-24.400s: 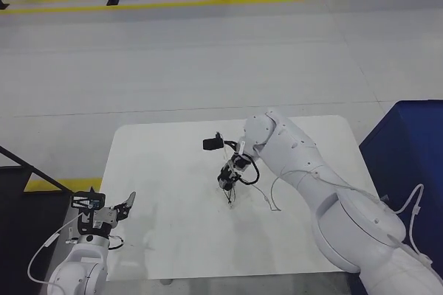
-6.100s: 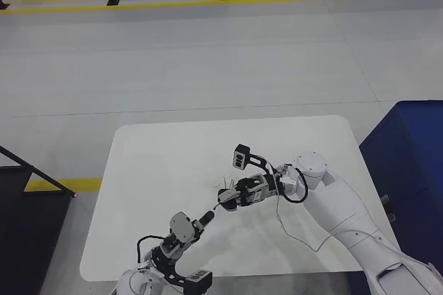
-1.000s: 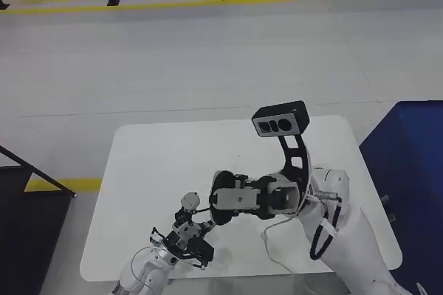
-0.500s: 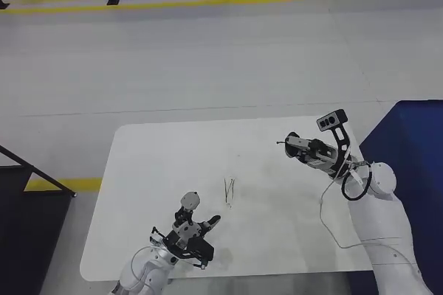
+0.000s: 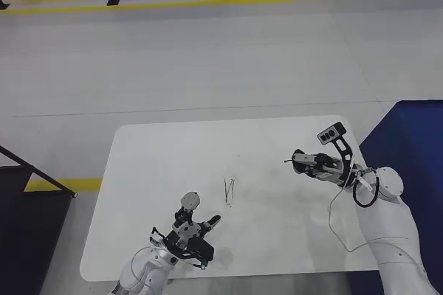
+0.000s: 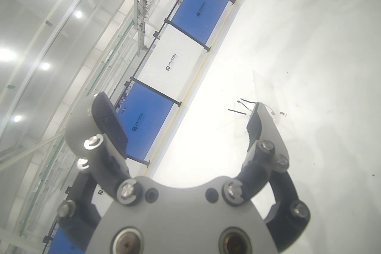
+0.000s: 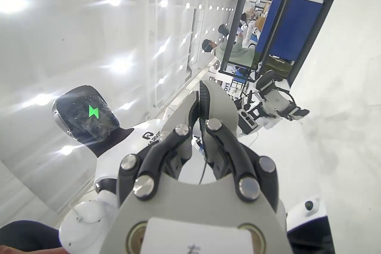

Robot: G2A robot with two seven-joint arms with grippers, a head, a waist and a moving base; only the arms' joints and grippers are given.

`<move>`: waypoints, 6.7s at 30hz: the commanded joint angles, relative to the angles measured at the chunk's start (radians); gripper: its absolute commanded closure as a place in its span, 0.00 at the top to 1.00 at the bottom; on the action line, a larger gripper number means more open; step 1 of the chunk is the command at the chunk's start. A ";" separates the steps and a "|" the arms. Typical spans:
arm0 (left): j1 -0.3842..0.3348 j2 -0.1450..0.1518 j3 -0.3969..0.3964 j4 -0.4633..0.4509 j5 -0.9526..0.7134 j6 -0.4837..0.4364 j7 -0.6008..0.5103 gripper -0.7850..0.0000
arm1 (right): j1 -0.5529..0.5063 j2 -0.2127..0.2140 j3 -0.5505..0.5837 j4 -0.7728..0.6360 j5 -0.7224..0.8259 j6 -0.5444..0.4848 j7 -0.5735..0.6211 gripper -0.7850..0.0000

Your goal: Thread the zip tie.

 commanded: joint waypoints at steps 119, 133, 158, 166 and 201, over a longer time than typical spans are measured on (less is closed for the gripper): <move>-0.861 -0.306 0.418 0.467 -1.317 0.213 -1.645 0.23 | 0.013 0.036 0.139 0.057 0.049 0.023 -0.038 0.00; -0.892 -0.337 0.444 0.566 -1.311 0.221 -1.637 0.20 | 0.013 0.036 0.139 0.057 0.049 0.023 -0.038 0.00; -0.898 -0.363 0.422 0.608 -1.289 0.230 -1.609 0.11 | 0.013 0.036 0.139 0.057 0.049 0.023 -0.038 0.00; -0.876 -0.353 0.392 0.576 -1.247 0.239 -1.624 0.10 | 0.013 0.036 0.139 0.057 0.049 0.023 -0.038 0.00; -0.870 -0.384 0.387 0.597 -1.201 0.228 -1.640 0.00 | 0.013 0.036 0.139 0.057 0.049 0.023 -0.038 0.00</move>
